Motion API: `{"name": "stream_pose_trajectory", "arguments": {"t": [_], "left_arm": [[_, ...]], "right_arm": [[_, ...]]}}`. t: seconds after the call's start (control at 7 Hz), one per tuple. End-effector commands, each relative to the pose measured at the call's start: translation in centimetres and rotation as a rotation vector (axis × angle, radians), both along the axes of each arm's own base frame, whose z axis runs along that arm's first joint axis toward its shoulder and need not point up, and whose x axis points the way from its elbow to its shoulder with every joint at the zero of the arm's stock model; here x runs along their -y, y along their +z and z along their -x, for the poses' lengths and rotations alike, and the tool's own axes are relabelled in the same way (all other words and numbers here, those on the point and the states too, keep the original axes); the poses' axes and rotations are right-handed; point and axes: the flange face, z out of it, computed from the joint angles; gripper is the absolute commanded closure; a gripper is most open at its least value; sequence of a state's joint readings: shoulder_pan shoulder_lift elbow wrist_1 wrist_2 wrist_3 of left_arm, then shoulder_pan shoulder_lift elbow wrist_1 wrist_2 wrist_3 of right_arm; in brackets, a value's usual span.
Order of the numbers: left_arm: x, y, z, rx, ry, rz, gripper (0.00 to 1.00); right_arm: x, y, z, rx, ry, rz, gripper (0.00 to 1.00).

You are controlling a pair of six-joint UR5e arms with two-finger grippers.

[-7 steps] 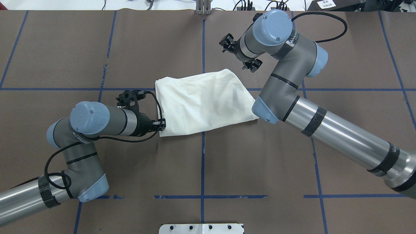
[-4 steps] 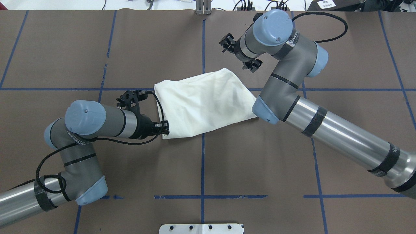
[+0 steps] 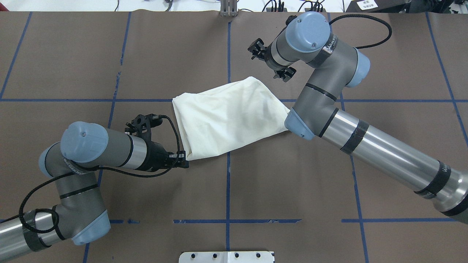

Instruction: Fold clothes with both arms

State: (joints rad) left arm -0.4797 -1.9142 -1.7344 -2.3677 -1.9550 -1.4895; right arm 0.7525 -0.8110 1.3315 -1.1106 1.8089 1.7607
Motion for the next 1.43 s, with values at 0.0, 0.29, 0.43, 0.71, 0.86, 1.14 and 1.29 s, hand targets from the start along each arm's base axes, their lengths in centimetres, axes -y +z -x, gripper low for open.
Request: {"name": "stream_pose_trajectory", "arguments": {"t": [0.0, 0.29, 0.43, 0.71, 0.86, 1.14, 1.29], "left_arm": [[2.4, -1.8, -0.1, -0.013, -0.067, -0.017, 1.00], [5.6, -2.5, -4.8, 0.018, -0.107, -0.015, 1.00], [5.8, -2.0, -5.0, 0.027, -0.106, -0.015, 1.00], [5.1, 1.6, -3.9, 0.070, -0.105, 0.011, 1.00], [4.5, 2.3, -3.2, 0.077, -0.101, 0.016, 1.00], [3.7, 3.1, -1.8, 0.082, -0.098, 0.021, 1.00], [3.0, 3.7, -0.4, 0.083, -0.098, 0.022, 1.00]], "right_arm": [[0.4, 0.1, -0.6, 0.001, -0.003, -0.001, 0.00], [0.7, 2.0, -5.6, 0.015, -0.072, -0.022, 0.00], [1.1, 3.0, -7.8, 0.010, -0.112, -0.045, 0.00], [1.3, 2.9, -8.1, 0.012, -0.109, -0.046, 0.00], [1.3, 2.9, -8.1, 0.012, -0.109, -0.046, 0.00], [1.2, 2.6, -8.0, 0.015, -0.110, -0.048, 0.00], [1.2, 2.7, -8.0, 0.014, -0.110, -0.047, 0.00]]}}
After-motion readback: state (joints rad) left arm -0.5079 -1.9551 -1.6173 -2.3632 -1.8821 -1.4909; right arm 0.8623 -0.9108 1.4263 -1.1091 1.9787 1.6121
